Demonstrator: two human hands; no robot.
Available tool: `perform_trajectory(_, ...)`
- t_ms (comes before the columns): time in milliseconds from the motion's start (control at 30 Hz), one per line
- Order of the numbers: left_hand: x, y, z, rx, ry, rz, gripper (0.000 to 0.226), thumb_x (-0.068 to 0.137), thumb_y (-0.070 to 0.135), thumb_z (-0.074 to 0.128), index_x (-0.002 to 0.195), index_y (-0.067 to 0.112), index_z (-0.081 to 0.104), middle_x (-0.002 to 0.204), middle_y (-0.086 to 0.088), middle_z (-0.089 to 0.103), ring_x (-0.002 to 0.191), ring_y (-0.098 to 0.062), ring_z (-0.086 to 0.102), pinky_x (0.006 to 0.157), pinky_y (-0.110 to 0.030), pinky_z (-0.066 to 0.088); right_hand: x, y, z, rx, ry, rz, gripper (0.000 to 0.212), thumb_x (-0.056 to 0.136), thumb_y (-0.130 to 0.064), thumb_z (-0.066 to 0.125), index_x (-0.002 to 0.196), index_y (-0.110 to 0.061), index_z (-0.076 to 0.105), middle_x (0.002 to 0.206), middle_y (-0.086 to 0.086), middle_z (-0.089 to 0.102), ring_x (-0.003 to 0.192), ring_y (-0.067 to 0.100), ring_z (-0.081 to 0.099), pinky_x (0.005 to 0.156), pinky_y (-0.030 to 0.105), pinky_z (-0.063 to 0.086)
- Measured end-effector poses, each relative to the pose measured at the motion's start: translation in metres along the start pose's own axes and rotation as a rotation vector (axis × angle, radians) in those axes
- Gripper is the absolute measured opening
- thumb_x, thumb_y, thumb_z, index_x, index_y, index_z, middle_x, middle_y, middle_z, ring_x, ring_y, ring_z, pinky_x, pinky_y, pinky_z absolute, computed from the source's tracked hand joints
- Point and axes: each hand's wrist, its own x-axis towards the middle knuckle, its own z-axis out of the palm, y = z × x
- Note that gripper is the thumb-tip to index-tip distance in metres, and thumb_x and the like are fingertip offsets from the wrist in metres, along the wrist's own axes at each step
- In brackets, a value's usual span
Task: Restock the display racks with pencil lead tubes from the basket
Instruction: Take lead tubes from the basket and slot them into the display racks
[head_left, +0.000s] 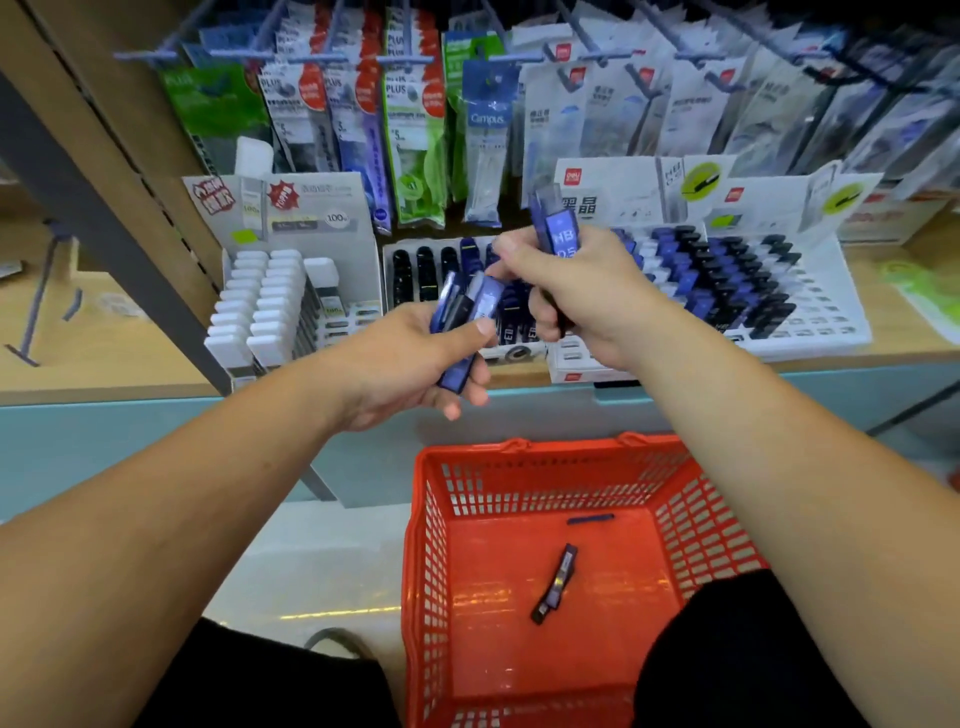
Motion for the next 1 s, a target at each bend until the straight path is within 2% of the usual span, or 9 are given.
perform_trajectory(67,-0.001,0.0,0.006,0.016,-0.029,0.007,0.028,0.105,0.03,0.058,0.113,0.003,0.059,0.081,-0.017,0.065,0.071,-0.026,0.07,0.05,-0.026,0.054,-0.005,0.003,0.0,0.004,-0.065,0.028,0.011,0.094,-0.019,0.074,0.1,-0.01,0.071,0.084,0.018,0.073,0.044,0.017,0.04,0.043,0.027,0.035)
perform_trajectory(167,0.0,-0.001,0.011,-0.029,-0.068,0.008,0.023,0.103,0.026,0.061,0.11,0.004,0.062,0.082,-0.017,0.067,0.075,-0.028,0.072,0.058,-0.028,0.059,-0.01,0.007,-0.004,-0.03,-0.09,0.034,0.01,0.093,-0.015,0.075,0.099,-0.007,0.071,0.061,0.007,0.062,0.042,0.016,0.041,0.042,0.027,0.035)
perform_trajectory(300,0.0,0.004,0.007,-0.138,-0.077,0.021,0.022,0.104,0.018,0.058,0.112,-0.002,0.063,0.088,-0.017,0.068,0.081,-0.026,0.074,0.067,-0.027,0.062,-0.012,0.009,-0.013,-0.134,-0.071,0.045,0.021,0.093,-0.025,0.077,0.102,-0.008,0.069,0.047,-0.001,0.049,0.043,0.018,0.043,0.045,0.03,0.039)
perform_trajectory(533,-0.005,0.013,0.002,-0.342,-0.168,-0.084,0.032,0.107,0.016,0.051,0.128,-0.004,0.062,0.115,-0.03,0.072,0.105,-0.039,0.074,0.084,-0.034,0.063,-0.01,0.014,-0.021,0.02,-0.093,0.055,0.007,0.095,-0.017,0.073,0.093,-0.013,0.068,0.053,0.013,0.046,0.042,0.02,0.04,0.046,0.031,0.036)
perform_trajectory(633,-0.005,0.011,0.0,-0.235,-0.099,-0.089,0.032,0.107,0.027,0.051,0.125,0.003,0.062,0.102,-0.025,0.076,0.083,-0.03,0.077,0.067,-0.029,0.064,-0.01,0.014,-0.024,0.1,-0.069,0.092,0.005,0.096,-0.014,0.071,0.094,-0.01,0.068,0.072,0.021,0.049,0.044,0.02,0.039,0.045,0.03,0.037)
perform_trajectory(700,-0.004,0.009,-0.003,-0.074,-0.001,-0.062,0.032,0.106,0.035,0.054,0.107,0.004,0.062,0.071,-0.013,0.07,0.051,-0.019,0.062,0.045,-0.025,0.049,-0.009,0.013,-0.025,0.161,-0.066,0.106,0.006,0.097,-0.013,0.07,0.094,-0.008,0.069,0.078,0.022,0.052,0.044,0.018,0.039,0.044,0.029,0.036)
perform_trajectory(767,-0.003,0.007,-0.006,0.002,0.038,-0.048,0.037,0.106,0.039,0.054,0.083,0.01,0.056,0.053,-0.002,0.054,0.04,-0.013,0.039,0.041,-0.024,0.029,-0.01,0.013,-0.026,0.186,-0.085,0.12,0.008,0.097,-0.013,0.069,0.09,-0.01,0.07,0.077,0.021,0.054,0.045,0.018,0.04,0.044,0.029,0.036)
perform_trajectory(900,0.0,0.01,0.002,-0.118,0.004,-0.036,0.032,0.103,0.041,0.058,0.08,0.019,0.052,0.064,-0.002,0.042,0.047,-0.012,0.025,0.046,-0.025,0.014,-0.014,0.015,-0.028,0.165,-0.14,0.143,0.024,0.097,-0.018,0.07,0.075,-0.025,0.075,0.08,0.02,0.052,0.05,0.022,0.04,0.044,0.03,0.036)
perform_trajectory(1000,0.002,0.013,0.013,-0.139,-0.015,-0.05,0.028,0.105,0.036,0.057,0.083,0.019,0.052,0.064,0.0,0.039,0.049,-0.011,0.023,0.048,-0.027,0.011,-0.019,0.014,-0.034,0.214,-0.13,0.171,0.024,0.098,-0.019,0.069,0.074,-0.024,0.074,0.072,0.016,0.052,0.055,0.022,0.044,0.041,0.027,0.035)
